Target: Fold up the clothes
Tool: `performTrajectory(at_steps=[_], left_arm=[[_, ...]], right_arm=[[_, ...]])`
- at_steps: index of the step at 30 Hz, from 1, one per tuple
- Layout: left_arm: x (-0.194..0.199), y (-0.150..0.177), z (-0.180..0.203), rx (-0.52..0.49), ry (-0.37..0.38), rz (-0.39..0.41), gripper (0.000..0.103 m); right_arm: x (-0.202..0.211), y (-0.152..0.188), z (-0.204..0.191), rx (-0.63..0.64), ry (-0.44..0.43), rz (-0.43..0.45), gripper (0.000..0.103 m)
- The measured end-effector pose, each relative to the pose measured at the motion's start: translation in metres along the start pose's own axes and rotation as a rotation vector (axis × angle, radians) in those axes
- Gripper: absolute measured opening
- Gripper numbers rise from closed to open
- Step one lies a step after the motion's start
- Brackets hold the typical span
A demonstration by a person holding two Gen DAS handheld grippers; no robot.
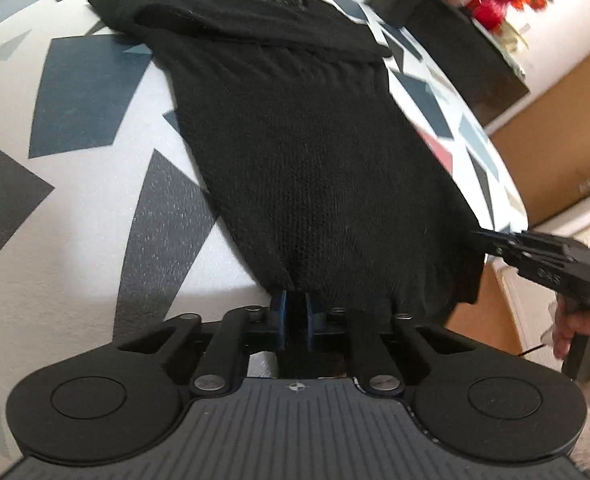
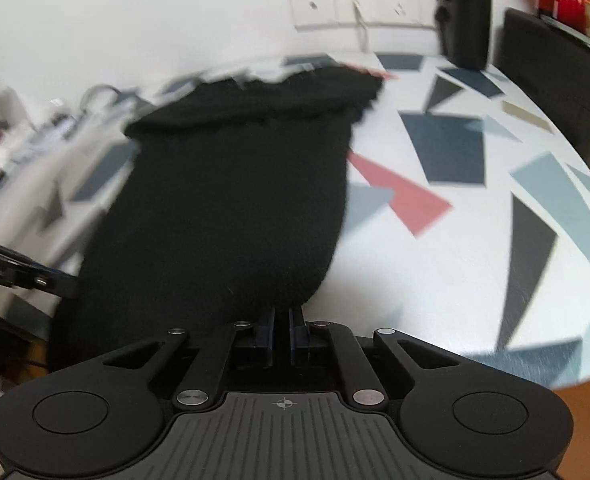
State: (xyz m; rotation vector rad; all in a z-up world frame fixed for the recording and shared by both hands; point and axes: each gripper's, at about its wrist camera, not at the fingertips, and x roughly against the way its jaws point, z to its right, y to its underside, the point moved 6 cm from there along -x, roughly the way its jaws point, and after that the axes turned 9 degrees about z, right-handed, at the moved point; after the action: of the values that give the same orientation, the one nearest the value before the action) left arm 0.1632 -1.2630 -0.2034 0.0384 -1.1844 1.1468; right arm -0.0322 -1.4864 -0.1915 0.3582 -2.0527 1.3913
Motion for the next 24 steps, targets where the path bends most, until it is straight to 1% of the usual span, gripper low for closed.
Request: performTrajectory(at_steps=[2, 5, 8, 10, 13, 15, 16, 18, 19, 20, 21, 23, 24], left_arm=[[0.006, -0.009, 0.003, 0.011, 0.0, 0.036, 0.009], [0.022, -0.036, 0.005, 0.035, -0.019, 0.13, 0.009], [0.034, -0.071, 0.007, 0.036, -0.043, 0.239, 0.009], [0.033, -0.097, 0.005, 0.028, -0.083, 0.304, 0.009], [0.014, -0.122, -0.002, -0.003, -0.147, 0.336, 0.009], [-0.009, -0.127, -0.011, -0.036, -0.209, 0.316, 0.009], [-0.02, -0.126, -0.017, -0.035, -0.227, 0.295, 0.009], [-0.039, -0.121, -0.029, 0.005, -0.241, 0.256, 0.01], [-0.042, -0.116, -0.033, 0.028, -0.238, 0.245, 0.012], [-0.044, -0.112, -0.036, 0.051, -0.249, 0.24, 0.02], [-0.043, -0.108, -0.04, 0.077, -0.262, 0.239, 0.034], [-0.036, -0.098, -0.042, 0.104, -0.243, 0.243, 0.047], [-0.032, -0.092, -0.042, 0.106, -0.236, 0.239, 0.049]], right_arm=[[0.006, -0.017, 0.004, -0.03, -0.045, 0.051, 0.006], [0.011, -0.051, 0.014, -0.07, -0.092, 0.14, 0.006], [0.0, -0.089, 0.028, -0.092, -0.122, 0.197, 0.006], [-0.014, -0.112, 0.035, -0.086, -0.128, 0.212, 0.006], [-0.048, -0.134, 0.044, -0.065, -0.128, 0.19, 0.006], [-0.075, -0.136, 0.05, -0.073, -0.13, 0.153, 0.006], [-0.088, -0.135, 0.053, -0.079, -0.131, 0.133, 0.006], [-0.108, -0.13, 0.057, -0.064, -0.121, 0.096, 0.006], [-0.114, -0.125, 0.058, -0.051, -0.117, 0.078, 0.01], [-0.118, -0.12, 0.059, -0.045, -0.11, 0.062, 0.018], [-0.119, -0.117, 0.061, -0.048, -0.112, 0.054, 0.022], [-0.114, -0.111, 0.066, -0.056, -0.132, 0.049, 0.031], [-0.11, -0.109, 0.069, -0.054, -0.14, 0.045, 0.034]])
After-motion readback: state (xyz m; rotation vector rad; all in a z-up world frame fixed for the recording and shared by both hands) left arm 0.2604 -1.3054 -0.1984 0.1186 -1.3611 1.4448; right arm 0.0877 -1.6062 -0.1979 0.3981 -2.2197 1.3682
